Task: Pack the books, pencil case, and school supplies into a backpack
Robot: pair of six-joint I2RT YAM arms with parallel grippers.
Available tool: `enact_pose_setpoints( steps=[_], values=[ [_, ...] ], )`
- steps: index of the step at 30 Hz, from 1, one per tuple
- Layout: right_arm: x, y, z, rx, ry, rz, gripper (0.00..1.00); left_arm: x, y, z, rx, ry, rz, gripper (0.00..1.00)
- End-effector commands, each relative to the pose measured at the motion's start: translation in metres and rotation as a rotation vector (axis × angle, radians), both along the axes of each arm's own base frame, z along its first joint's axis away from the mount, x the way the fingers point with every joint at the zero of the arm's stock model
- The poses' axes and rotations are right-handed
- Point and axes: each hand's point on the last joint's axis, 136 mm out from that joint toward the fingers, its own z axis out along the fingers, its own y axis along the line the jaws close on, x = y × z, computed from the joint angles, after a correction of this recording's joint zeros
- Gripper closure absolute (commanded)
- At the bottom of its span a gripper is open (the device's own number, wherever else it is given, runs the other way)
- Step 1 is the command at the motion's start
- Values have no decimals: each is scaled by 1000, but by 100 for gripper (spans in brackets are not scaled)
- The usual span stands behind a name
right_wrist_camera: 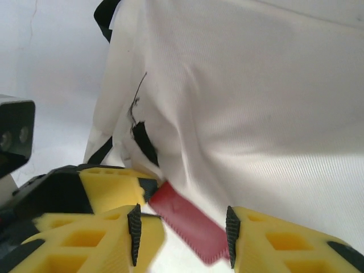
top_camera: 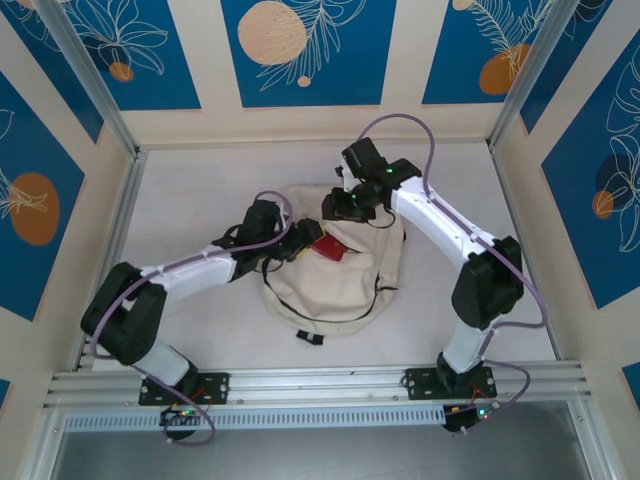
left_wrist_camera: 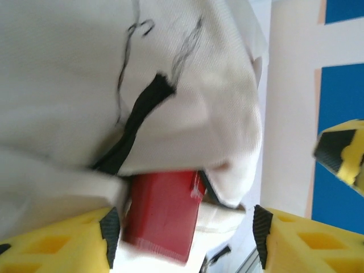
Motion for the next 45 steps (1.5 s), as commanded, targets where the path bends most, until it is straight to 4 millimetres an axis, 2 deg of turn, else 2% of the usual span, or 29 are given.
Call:
enact_pose_setpoints(
  steps=[1,5,7,10,13,16,19,26,30,33,36,38,40,43,45],
  values=[
    [-17,-5,0,-17,-3,-16,59,-27,34,-7,124,55,-19,31],
    [-46,8,-17,-104,-8,48,73,-39,77,-17,242,118,23,31],
    [-58,17,-27,-136,-3,80,77,-38,84,-19,238,131,26,33],
    [-69,29,-45,-154,33,119,80,-38,83,-23,230,147,10,45],
    [-71,35,-65,-182,75,139,83,-35,77,-27,211,157,-8,55],
    [-65,36,-80,-208,93,154,84,-34,74,-31,209,164,-14,60],
    [-50,27,-86,-256,78,135,84,-34,74,-35,212,175,-18,62],
    [9,-12,-79,-461,-114,-4,84,-34,72,-38,213,188,-28,62],
    [28,-11,-74,-470,-188,-25,84,-33,72,-36,219,182,-30,62],
    [20,6,-67,-396,-168,29,84,-31,75,-35,236,176,-28,62],
    [1,28,-44,-225,-155,91,82,-26,82,-31,253,164,-16,62],
    [-10,35,-25,-143,-157,111,76,-20,92,-29,272,153,9,60],
    [-13,40,-14,-103,-171,118,70,-12,101,-27,282,141,32,55],
    [-8,48,-19,-117,-188,132,56,1,109,-27,280,138,53,50],
    [1,54,-26,-165,-192,138,53,10,111,-27,278,139,63,47]
  ],
)
